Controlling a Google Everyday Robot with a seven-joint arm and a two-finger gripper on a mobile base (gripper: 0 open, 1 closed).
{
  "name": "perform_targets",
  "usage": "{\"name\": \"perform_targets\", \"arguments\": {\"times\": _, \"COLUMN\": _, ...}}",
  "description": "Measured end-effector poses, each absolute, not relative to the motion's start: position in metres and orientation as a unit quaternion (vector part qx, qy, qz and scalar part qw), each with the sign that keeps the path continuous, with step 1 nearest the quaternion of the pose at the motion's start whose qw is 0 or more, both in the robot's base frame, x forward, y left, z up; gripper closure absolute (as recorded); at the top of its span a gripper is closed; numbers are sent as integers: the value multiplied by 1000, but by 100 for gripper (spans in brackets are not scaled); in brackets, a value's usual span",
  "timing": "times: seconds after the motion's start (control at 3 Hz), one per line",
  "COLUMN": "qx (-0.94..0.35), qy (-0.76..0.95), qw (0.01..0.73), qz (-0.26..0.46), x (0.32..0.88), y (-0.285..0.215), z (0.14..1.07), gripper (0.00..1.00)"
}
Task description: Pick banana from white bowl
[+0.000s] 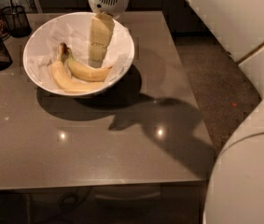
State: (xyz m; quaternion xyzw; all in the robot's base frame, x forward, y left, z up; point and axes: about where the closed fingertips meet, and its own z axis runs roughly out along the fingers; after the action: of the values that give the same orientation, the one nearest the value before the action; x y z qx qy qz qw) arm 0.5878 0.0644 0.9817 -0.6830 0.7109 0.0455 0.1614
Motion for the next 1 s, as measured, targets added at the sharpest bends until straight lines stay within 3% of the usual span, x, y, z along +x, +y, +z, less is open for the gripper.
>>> {"name": "perform_targets", "arguments": {"times": 0.67, "qx": -652, "qy": 741, "qw": 146, "qz": 70, "x": 596, "y": 61, "z": 961, "gripper": 0}}
{"name": "perform_targets", "arguments": {"times": 1.0, "qx": -646, "qy": 746, "qw": 140, "qz": 76, "x": 599, "y": 65, "z": 956, "gripper": 10}}
